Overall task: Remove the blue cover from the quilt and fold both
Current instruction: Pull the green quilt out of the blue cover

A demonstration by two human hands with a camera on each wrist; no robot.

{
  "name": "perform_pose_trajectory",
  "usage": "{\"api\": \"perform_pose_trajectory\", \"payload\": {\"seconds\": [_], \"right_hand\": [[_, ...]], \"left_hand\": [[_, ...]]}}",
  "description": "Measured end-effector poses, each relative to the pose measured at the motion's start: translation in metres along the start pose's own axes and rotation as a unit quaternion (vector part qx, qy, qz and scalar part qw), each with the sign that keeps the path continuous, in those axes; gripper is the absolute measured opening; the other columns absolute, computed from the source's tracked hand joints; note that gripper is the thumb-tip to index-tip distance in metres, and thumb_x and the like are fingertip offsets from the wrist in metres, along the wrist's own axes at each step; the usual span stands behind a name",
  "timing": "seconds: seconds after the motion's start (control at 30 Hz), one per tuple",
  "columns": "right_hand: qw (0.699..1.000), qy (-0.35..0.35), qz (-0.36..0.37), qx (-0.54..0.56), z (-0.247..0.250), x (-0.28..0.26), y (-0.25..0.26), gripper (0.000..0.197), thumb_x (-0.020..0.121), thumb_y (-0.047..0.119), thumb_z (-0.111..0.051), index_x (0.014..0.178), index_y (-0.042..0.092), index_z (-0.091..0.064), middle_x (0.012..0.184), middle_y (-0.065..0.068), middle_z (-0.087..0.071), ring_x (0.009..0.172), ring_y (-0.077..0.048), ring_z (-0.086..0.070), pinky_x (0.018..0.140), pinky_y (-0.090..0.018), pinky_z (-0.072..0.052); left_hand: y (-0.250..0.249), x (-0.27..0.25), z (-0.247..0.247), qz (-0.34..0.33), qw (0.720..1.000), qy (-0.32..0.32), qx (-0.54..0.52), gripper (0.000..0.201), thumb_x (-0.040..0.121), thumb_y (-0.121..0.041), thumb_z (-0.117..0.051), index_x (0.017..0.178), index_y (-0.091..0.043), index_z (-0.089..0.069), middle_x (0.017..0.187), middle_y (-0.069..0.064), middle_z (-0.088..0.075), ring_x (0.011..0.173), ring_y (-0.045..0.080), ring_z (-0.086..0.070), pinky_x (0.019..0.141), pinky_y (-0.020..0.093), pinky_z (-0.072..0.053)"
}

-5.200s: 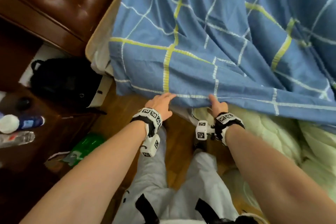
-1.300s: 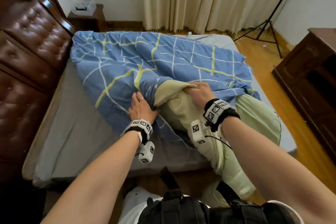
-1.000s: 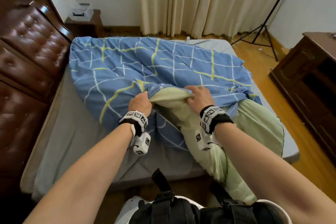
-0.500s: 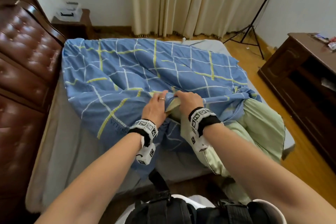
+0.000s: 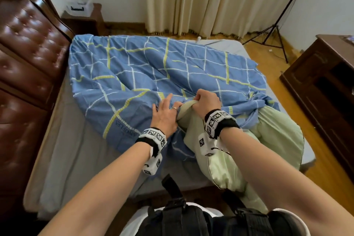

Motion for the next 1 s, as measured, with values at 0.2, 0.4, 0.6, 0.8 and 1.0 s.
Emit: {"api": "perform_pose_trajectory", "payload": {"seconds": [0.2,0.4,0.6,0.8,1.0], "right_hand": [[0.993,0.042,0.040,0.101,0.018,0.026,-0.033,0.006,0.070,0.017,-0.061,0.076,0.019,-0.063,0.083,-0.002,-0.066,0.081,-0.026,-0.060,0.075,-0.035,-0.054],[0.988,0.080,0.089,0.097,0.017,0.025,-0.058,0.011,0.071,0.021,-0.061,0.064,0.025,-0.054,0.073,0.006,-0.063,0.075,-0.023,-0.060,0.068,-0.031,-0.051],[0.988,0.060,0.079,0.118,0.045,0.041,-0.095,0.014,0.073,0.019,-0.059,0.063,0.023,-0.051,0.076,0.002,-0.061,0.076,-0.026,-0.057,0.066,-0.030,-0.046],[0.989,0.001,-0.036,0.144,0.070,0.062,-0.163,0.003,0.074,0.016,-0.056,0.072,0.018,-0.056,0.078,0.001,-0.060,0.086,-0.028,-0.059,0.070,-0.026,-0.037],[0.999,-0.005,-0.017,0.049,0.053,0.056,-0.164,0.041,0.077,0.016,-0.059,0.117,0.023,-0.052,0.116,-0.006,-0.060,0.113,-0.031,-0.054,0.092,-0.037,-0.043]], "left_hand": [[-0.047,-0.002,-0.015,0.129,0.990,-0.063,-0.007,0.083,0.069,-0.027,-0.073,0.138,-0.029,-0.027,0.157,0.010,-0.005,0.143,0.032,-0.019,0.109,0.064,-0.026],[-0.037,-0.011,-0.016,0.206,0.971,-0.105,0.062,0.048,0.081,-0.014,-0.063,0.123,-0.034,-0.049,0.150,0.011,-0.032,0.132,0.033,-0.038,0.098,0.056,-0.040],[-0.011,-0.039,-0.027,0.370,0.926,-0.022,0.068,0.072,0.073,-0.017,-0.072,0.135,-0.038,-0.040,0.157,0.011,-0.011,0.136,0.036,-0.031,0.099,0.057,-0.040],[-0.018,-0.024,-0.026,0.344,0.938,0.042,0.014,0.061,0.081,-0.012,-0.060,0.136,-0.031,-0.038,0.119,0.015,-0.055,0.107,0.038,-0.058,0.089,0.046,-0.047],[-0.049,0.019,-0.003,0.251,0.967,0.014,-0.042,0.034,0.084,-0.003,-0.055,0.110,-0.024,-0.052,0.110,0.008,-0.065,0.102,0.032,-0.062,0.084,0.039,-0.048]]}}
Point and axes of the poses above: each hand's wrist, its own x-axis towards the middle knuckle, its own z-axis out of the back of the hand, y = z × x, the point moved 6 cm from there along x, towards the middle knuckle
